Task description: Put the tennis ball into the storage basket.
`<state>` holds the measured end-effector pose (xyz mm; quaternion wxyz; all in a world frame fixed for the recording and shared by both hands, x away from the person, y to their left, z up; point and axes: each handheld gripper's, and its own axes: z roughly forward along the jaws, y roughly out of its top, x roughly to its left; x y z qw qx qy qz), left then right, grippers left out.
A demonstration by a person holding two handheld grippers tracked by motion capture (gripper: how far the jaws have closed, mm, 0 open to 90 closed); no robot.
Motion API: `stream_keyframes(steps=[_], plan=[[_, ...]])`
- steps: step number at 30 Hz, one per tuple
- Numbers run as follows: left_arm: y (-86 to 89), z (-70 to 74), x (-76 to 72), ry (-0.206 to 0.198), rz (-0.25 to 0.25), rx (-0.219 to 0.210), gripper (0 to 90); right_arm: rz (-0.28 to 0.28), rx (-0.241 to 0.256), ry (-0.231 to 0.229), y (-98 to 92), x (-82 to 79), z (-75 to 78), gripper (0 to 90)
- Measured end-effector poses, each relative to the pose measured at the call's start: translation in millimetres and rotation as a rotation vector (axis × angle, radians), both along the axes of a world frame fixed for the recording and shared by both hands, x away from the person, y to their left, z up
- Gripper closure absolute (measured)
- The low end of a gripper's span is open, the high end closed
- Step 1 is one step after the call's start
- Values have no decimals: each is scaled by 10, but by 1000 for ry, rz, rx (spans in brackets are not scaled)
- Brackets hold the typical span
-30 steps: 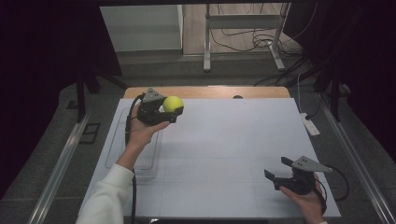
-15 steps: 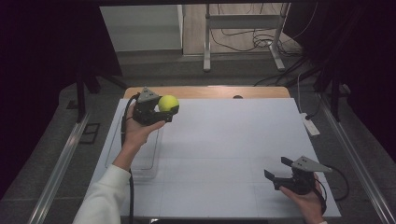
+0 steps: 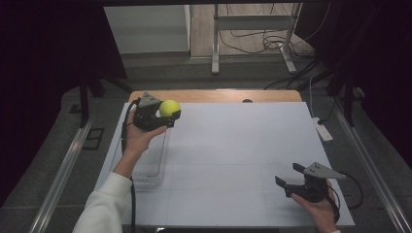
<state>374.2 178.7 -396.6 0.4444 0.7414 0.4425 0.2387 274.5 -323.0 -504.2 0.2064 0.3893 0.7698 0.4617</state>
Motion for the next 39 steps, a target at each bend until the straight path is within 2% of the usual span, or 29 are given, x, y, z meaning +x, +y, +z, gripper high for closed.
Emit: stream_keyframes(steps=[29,39], plan=[[354,-11,55,7,112,23,276,-2,-3,-1,6,-1,0,120],[447,-25,54,7,138,16,276,-2,-5,-2,8,-2,1,121]])
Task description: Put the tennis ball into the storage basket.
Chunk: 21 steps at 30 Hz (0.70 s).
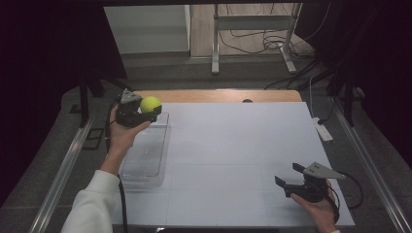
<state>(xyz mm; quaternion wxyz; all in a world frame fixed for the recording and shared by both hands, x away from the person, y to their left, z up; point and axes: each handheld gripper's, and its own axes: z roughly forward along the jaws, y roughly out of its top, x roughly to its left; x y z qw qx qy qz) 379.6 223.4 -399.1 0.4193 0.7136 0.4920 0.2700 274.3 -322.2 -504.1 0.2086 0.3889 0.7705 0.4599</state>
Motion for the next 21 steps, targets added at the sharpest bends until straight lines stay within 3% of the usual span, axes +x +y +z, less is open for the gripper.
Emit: stream_keyframes(steps=[21], plan=[[144,-65,43,24,50,9,276,1,2,-1,2,-3,2,121]])
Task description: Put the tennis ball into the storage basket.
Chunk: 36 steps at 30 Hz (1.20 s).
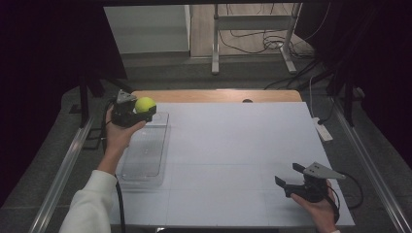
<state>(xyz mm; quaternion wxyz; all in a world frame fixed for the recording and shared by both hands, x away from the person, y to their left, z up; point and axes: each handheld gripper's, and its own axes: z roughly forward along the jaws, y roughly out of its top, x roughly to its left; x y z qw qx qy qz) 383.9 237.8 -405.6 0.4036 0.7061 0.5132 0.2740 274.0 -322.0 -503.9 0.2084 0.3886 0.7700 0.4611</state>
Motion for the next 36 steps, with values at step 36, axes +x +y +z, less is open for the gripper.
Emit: stream_keyframes(steps=[36], plan=[[187,-111,201,59,68,22,276,-2,2,5,-7,8,-10,122]])
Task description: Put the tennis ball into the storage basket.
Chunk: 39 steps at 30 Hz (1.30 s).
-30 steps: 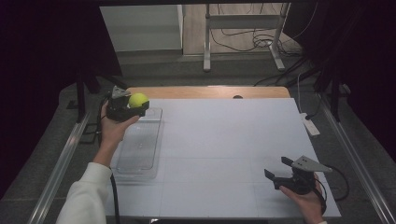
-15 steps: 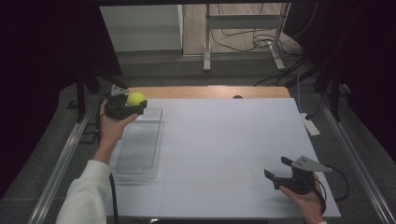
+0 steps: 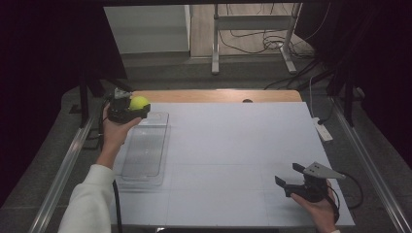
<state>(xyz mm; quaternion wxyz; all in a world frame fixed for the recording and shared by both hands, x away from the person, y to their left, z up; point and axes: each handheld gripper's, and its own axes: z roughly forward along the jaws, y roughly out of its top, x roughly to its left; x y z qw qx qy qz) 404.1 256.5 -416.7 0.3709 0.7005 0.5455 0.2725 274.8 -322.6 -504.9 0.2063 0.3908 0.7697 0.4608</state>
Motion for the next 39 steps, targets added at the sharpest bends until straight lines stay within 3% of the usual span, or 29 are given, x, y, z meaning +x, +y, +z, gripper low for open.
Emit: stream_keyframes(steps=[39], plan=[[120,-324,124,121,45,40,276,0,-6,5,5,4,-12,123]])
